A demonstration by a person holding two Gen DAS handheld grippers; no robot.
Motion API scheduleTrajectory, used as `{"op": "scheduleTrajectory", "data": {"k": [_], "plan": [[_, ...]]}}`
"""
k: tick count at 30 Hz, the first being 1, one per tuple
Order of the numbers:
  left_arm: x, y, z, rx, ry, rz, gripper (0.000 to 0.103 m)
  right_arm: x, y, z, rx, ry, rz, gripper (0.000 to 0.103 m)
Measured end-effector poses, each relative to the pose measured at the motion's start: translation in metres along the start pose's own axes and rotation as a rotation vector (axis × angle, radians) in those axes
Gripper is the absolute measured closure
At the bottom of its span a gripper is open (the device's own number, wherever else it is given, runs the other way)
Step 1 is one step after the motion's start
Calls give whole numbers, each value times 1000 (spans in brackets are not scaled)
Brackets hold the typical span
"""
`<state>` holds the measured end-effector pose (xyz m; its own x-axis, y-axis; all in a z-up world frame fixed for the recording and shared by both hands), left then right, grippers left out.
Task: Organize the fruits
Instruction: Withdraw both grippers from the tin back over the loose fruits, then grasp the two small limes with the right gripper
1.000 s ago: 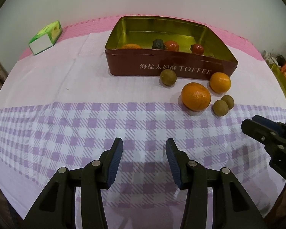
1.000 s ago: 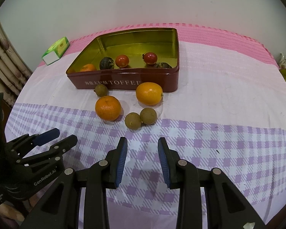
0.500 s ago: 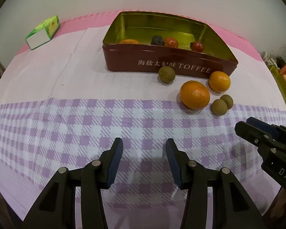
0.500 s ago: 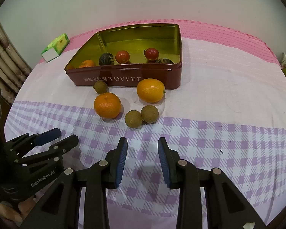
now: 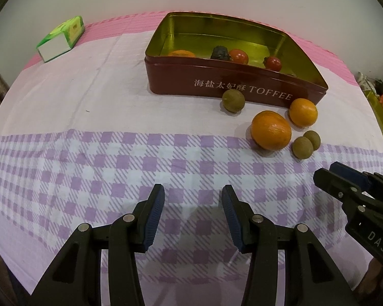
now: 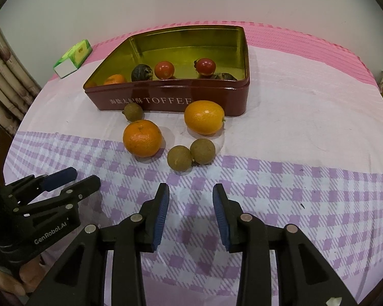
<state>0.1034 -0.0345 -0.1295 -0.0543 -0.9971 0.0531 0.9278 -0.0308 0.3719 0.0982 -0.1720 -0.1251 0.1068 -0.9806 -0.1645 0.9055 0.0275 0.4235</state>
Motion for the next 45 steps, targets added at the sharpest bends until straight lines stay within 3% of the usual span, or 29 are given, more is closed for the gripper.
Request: {"op": "scheduleTrajectory", "data": {"k": [13, 29, 45], "plan": [[-4, 3, -4, 7, 3, -12, 54, -2, 8, -22, -32, -19, 27, 68], [-8, 8, -6, 20, 6, -18, 54, -15, 30, -36, -9, -59, 100, 60], [-10, 9, -6, 25, 17, -20, 54, -11, 29, -36, 5, -80, 110, 63]]}}
Point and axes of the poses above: each gripper's, at about its wrist camera, not at the fingertips, and z roughly against the way its jaws point, x to its right, y to its top, the point moved 9 cm from there along -z, roughly the way its jaws point, and after that the axes turned 2 degrees about -x, right-handed, at the moved point
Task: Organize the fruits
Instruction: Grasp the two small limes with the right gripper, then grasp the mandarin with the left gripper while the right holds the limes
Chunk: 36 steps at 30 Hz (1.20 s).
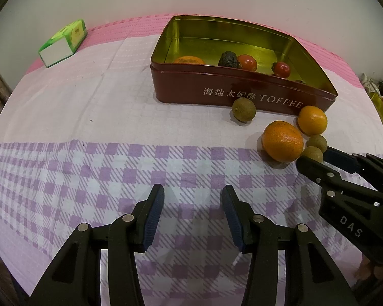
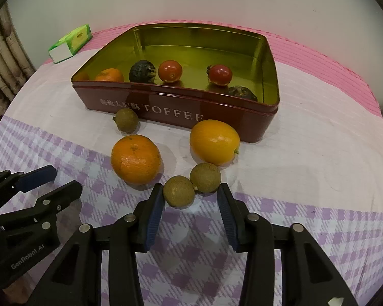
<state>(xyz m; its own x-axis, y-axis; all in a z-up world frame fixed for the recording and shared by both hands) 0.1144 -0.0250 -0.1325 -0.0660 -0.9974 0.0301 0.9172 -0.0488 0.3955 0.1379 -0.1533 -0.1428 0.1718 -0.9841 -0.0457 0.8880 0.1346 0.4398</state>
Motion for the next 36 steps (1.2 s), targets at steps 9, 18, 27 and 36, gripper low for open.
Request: {"op": "scheduleTrajectory", "data": {"k": [9, 18, 27, 36], "plan": [[12, 2, -1, -1, -18, -30, 54, 24, -7, 5, -1, -27, -38, 63], [40, 3, -1, 3, -53, -92, 54, 57, -15, 11, -2, -56, -97, 63], [67, 10, -3, -1, -79, -134, 54, 93, -22, 16, -2, -87, -172, 63], [83, 27, -12, 1, -79, -131, 54, 103, -23, 18, 5, -96, -197, 63]]}}
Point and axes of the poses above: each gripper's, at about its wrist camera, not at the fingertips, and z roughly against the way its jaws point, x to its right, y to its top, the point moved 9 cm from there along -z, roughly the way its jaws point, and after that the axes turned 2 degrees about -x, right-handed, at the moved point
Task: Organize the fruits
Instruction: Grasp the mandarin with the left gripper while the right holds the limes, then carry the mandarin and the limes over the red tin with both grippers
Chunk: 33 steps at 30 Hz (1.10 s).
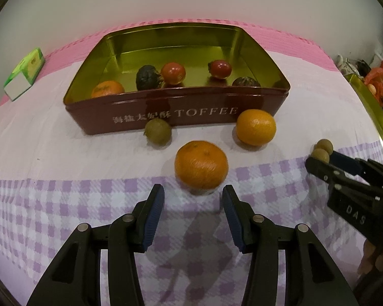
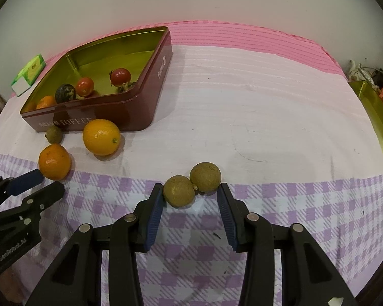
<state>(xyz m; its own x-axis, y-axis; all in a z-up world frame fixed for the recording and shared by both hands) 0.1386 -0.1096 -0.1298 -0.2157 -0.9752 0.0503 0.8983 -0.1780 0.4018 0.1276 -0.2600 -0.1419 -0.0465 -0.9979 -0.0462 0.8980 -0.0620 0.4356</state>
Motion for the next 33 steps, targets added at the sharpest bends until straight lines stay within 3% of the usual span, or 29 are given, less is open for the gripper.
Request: {"op": "scheduleTrajectory", "data": {"k": [13, 33], "plan": [[1, 19, -12, 17, 45, 0, 54, 0, -3, 2, 10, -1, -2, 63], [-5, 14, -11, 37, 26, 6, 60, 0, -3, 2, 14, -10, 5, 62]]}}
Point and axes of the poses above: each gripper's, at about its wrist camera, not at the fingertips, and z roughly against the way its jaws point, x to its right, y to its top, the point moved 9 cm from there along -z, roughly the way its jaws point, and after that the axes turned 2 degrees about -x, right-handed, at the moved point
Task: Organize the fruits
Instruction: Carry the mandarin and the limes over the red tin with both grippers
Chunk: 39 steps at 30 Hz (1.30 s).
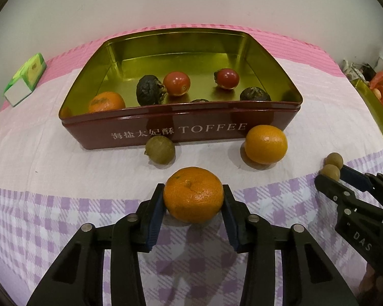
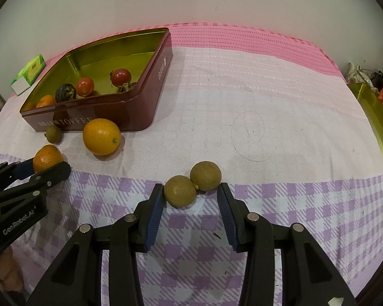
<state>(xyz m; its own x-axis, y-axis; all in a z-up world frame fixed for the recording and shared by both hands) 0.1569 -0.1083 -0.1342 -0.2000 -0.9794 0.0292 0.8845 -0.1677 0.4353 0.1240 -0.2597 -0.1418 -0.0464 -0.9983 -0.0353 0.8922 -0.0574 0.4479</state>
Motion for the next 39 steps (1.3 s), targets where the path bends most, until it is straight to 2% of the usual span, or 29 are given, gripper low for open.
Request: {"op": "scheduleTrajectory", "data": {"k": [33, 35, 39], "plan": [[-34, -8, 17, -1, 1, 72, 60, 1, 1, -2, -15, -15, 10, 64], [-36, -7, 19, 1, 4, 75, 60, -1, 2, -2, -15, -9, 15, 75], [-40, -6, 19, 0, 7, 81, 60, -3, 1, -1, -21, -9, 24, 78]]}}
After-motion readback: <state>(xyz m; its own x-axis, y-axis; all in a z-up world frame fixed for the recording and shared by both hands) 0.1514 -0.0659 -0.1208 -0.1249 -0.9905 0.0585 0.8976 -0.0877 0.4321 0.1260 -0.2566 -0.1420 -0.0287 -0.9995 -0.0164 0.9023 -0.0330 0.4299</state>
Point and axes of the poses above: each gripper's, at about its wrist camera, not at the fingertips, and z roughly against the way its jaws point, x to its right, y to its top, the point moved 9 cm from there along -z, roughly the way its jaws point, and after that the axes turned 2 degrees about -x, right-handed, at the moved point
